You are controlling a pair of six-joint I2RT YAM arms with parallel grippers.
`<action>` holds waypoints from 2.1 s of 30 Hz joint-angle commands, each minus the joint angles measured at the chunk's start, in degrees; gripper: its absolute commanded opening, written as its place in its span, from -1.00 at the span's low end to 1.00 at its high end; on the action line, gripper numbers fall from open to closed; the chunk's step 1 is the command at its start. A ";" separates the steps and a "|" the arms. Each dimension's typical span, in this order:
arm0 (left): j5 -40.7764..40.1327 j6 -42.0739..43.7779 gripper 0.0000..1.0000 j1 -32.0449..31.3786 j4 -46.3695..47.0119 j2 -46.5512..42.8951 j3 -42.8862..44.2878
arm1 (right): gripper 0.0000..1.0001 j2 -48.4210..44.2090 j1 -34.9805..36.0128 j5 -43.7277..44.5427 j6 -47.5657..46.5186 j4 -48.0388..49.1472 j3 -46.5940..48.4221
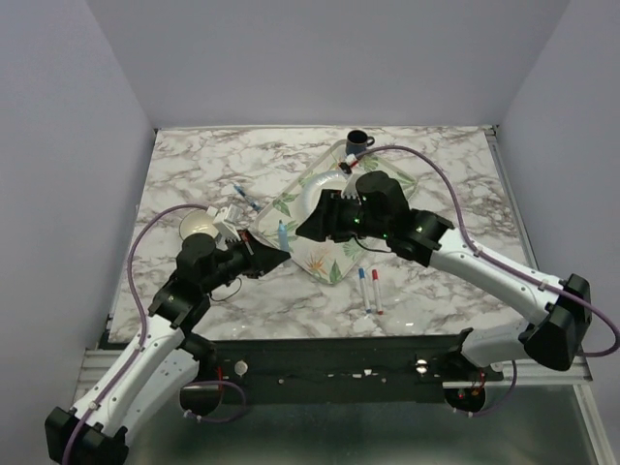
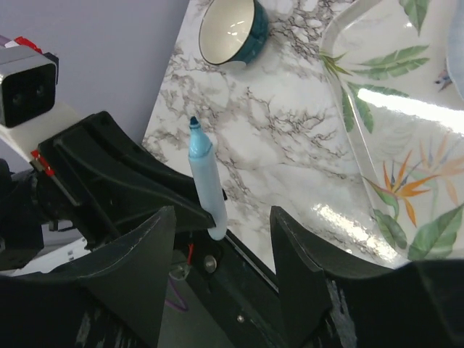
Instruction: Insert the pens into the pen caps
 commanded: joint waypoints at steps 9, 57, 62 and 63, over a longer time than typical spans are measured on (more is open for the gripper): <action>5.47 6.28 -1.00 -3.68 7.07 1.36 0.65 | 0.12 9.31 4.29 2.09 -1.94 -2.93 9.42; 30.79 -12.01 -1.00 -3.95 32.74 2.68 0.12 | -0.90 -9.77 5.96 -16.18 -10.12 40.40 -16.25; 29.12 -5.43 -1.00 -3.95 27.48 3.29 2.13 | 0.27 -10.38 6.05 -10.84 -8.10 32.94 -13.70; 27.37 -2.28 -1.00 -3.95 21.28 3.64 3.18 | 0.32 -10.55 5.96 -7.17 -7.57 30.92 -13.00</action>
